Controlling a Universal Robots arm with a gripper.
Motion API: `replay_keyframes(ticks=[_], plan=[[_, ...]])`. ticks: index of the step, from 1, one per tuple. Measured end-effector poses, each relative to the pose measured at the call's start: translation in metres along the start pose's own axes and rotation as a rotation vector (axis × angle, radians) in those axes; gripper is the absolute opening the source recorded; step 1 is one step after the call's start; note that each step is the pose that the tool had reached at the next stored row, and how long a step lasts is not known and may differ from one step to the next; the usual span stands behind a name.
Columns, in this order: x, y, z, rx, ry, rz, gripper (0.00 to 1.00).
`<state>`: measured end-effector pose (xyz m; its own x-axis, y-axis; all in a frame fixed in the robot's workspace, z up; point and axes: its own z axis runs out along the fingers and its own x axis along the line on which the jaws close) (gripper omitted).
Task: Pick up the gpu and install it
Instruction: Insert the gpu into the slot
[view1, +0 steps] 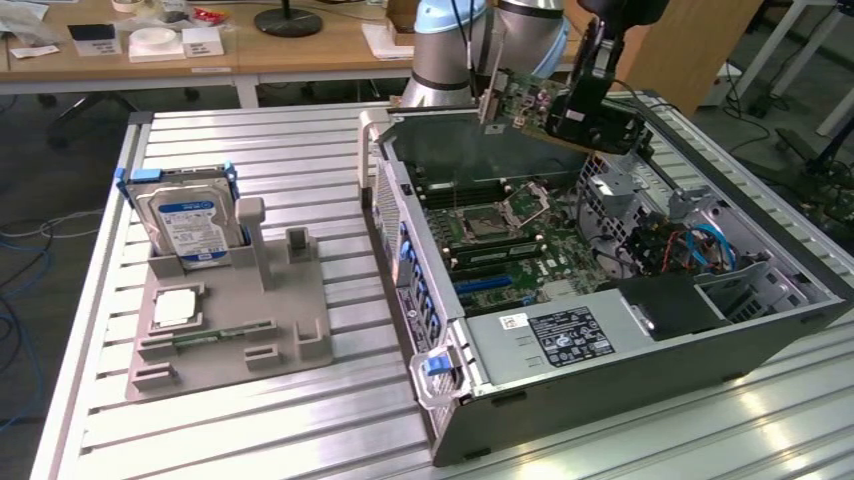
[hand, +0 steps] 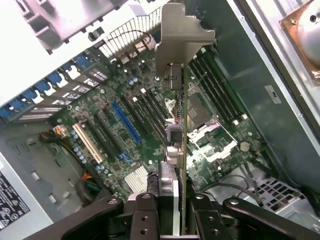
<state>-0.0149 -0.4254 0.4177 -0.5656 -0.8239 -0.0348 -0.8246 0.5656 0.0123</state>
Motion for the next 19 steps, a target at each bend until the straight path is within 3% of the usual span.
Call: replay_keyframes(ticks=[19], plan=[[0.000, -0.0001, 0.0108, -0.0106, 0.0023, -0.340, 0.28]])
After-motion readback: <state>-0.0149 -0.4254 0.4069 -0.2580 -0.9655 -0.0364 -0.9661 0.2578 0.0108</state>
